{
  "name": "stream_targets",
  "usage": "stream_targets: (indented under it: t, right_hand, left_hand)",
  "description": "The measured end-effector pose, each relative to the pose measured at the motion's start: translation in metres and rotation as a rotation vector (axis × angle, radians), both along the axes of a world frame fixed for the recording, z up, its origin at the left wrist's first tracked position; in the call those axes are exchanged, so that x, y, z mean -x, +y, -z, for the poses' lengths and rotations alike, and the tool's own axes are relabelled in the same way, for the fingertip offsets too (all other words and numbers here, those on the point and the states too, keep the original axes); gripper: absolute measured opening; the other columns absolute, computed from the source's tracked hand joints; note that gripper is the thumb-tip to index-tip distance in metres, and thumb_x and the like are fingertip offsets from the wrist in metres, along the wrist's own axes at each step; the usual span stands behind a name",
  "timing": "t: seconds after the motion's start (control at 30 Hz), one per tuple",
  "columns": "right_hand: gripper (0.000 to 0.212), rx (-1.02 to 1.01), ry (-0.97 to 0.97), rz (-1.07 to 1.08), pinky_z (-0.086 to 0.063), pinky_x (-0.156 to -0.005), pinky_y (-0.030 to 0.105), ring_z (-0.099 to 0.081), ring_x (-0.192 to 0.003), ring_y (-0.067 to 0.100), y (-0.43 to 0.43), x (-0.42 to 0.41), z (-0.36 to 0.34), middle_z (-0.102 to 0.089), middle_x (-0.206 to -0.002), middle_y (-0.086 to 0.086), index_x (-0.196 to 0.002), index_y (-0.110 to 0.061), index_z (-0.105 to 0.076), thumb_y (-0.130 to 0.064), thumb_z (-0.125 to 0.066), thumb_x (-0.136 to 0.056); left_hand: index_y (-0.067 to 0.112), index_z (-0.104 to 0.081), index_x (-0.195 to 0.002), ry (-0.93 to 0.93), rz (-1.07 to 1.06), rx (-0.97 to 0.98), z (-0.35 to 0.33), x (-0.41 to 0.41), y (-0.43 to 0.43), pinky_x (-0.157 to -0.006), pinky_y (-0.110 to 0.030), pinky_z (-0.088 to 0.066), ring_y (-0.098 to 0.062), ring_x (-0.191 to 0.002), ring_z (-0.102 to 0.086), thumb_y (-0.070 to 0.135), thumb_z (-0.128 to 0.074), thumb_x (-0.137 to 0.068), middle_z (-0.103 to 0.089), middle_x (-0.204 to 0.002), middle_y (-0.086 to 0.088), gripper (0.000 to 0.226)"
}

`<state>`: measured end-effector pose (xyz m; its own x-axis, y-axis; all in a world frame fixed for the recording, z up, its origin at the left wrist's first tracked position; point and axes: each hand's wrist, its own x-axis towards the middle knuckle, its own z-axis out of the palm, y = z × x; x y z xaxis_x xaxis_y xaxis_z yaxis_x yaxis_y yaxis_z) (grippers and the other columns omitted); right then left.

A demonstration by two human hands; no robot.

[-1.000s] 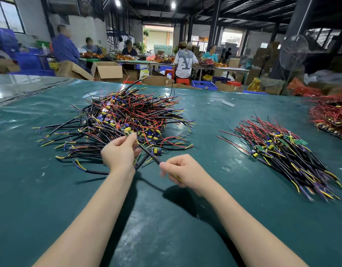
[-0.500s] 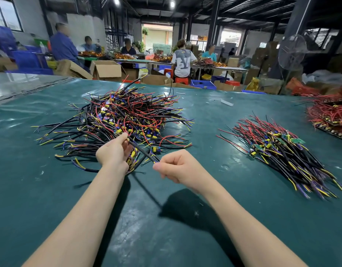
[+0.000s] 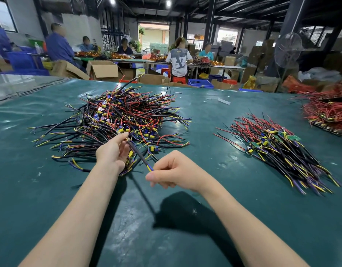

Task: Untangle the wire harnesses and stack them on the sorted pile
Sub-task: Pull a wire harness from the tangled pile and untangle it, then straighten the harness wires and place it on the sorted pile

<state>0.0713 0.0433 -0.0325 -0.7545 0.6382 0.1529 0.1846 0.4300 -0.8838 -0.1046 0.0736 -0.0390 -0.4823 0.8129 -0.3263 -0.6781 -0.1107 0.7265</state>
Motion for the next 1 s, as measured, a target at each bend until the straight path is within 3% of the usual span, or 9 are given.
stream_targets:
  t: [0.1,0.23,0.3,0.4,0.47,0.67,0.77,0.87,1.0]
  right_hand:
    - [0.012,0.115,-0.051,-0.081,-0.029,-0.041,0.009,-0.039,-0.039,-0.001,0.004,-0.006,0.002,-0.052,-0.044,-0.011,-0.088,0.002,-0.069,-0.005,-0.060,-0.085]
    - [0.012,0.220,-0.344,-0.073,-0.032,-0.044,0.013,-0.048,-0.046,-0.001,0.016,-0.029,0.003,-0.060,-0.056,-0.012,-0.087,-0.020,-0.070,-0.016,-0.058,-0.089]
    - [0.011,0.146,-0.357,0.138,-0.039,-0.052,0.017,-0.051,-0.055,0.002,0.025,-0.044,0.003,-0.061,-0.062,-0.009,-0.089,-0.017,-0.070,-0.022,-0.061,-0.088]
    - [0.007,-0.087,-0.028,0.549,-0.043,-0.067,0.026,-0.053,-0.064,0.008,0.035,-0.054,0.000,-0.065,-0.070,0.003,-0.074,-0.020,-0.070,-0.024,-0.069,-0.081]
    - [0.008,-0.269,0.019,0.688,-0.045,-0.070,0.027,-0.055,-0.065,0.010,0.036,-0.048,-0.001,-0.069,-0.073,0.005,-0.072,-0.022,-0.070,-0.024,-0.070,-0.079]
    - [0.022,-0.612,-0.313,0.629,-0.045,-0.078,0.037,-0.058,-0.090,0.025,0.019,-0.014,0.007,-0.068,-0.091,0.005,-0.093,-0.015,-0.071,-0.032,-0.057,-0.089]
    - [0.021,-0.634,-0.376,0.600,-0.046,-0.078,0.037,-0.057,-0.092,0.028,0.019,-0.011,0.006,-0.067,-0.094,0.007,-0.095,-0.014,-0.068,-0.029,-0.055,-0.090]
    - [0.017,-0.601,-0.434,0.666,-0.046,-0.077,0.034,-0.058,-0.093,0.030,0.025,-0.021,0.002,-0.069,-0.094,0.007,-0.098,-0.018,-0.069,-0.026,-0.057,-0.089]
    - [0.017,-0.548,-0.402,0.932,-0.046,-0.079,0.034,-0.059,-0.097,0.031,0.045,-0.054,0.000,-0.070,-0.098,0.008,-0.098,-0.019,-0.071,-0.024,-0.058,-0.088]
  left_hand:
    - [0.006,-0.057,-0.068,-0.002,0.077,-0.003,0.001,-0.001,0.000,-0.035,-0.007,-0.039,0.000,-0.031,-0.049,0.005,-0.068,-0.081,-0.054,-0.038,0.003,0.017]
    - [0.008,-0.059,-0.071,0.030,0.090,-0.003,0.001,-0.004,-0.002,-0.038,-0.008,-0.042,0.001,-0.034,-0.051,0.009,-0.069,-0.081,-0.056,-0.040,0.005,0.014]
    - [0.008,-0.060,-0.072,0.047,0.090,-0.024,-0.001,-0.010,-0.004,-0.040,-0.009,-0.045,0.001,-0.036,-0.052,0.008,-0.068,-0.082,-0.056,-0.040,0.007,0.013]
    - [0.007,-0.058,-0.072,0.173,0.154,-0.086,-0.006,-0.027,-0.008,-0.044,-0.011,-0.048,0.001,-0.037,-0.054,0.002,-0.063,-0.084,-0.056,-0.040,0.008,0.014]
    - [0.005,-0.057,-0.072,0.254,0.214,-0.121,-0.008,-0.039,-0.010,-0.045,-0.012,-0.050,0.000,-0.039,-0.056,-0.002,-0.061,-0.085,-0.058,-0.042,0.006,0.015]
    - [-0.002,-0.055,-0.095,0.299,0.294,-0.120,0.003,-0.063,-0.017,-0.046,-0.014,-0.051,0.000,-0.043,-0.058,-0.002,-0.062,-0.084,-0.056,-0.069,-0.006,0.013]
    - [0.001,-0.057,-0.079,0.371,0.303,-0.146,0.006,-0.061,-0.017,-0.049,-0.014,-0.051,-0.002,-0.045,-0.059,0.000,-0.061,-0.084,-0.054,-0.067,-0.007,0.007]
    - [0.000,-0.064,-0.084,0.683,0.360,-0.169,0.009,-0.061,-0.016,-0.061,-0.020,-0.056,-0.012,-0.066,-0.061,0.005,-0.064,-0.084,-0.060,-0.071,-0.006,0.005]
    - [0.010,-0.058,-0.123,1.477,0.418,-0.090,0.028,-0.066,-0.014,-0.088,-0.017,-0.040,-0.014,-0.099,-0.060,0.022,-0.069,-0.081,-0.065,-0.109,-0.002,0.045]
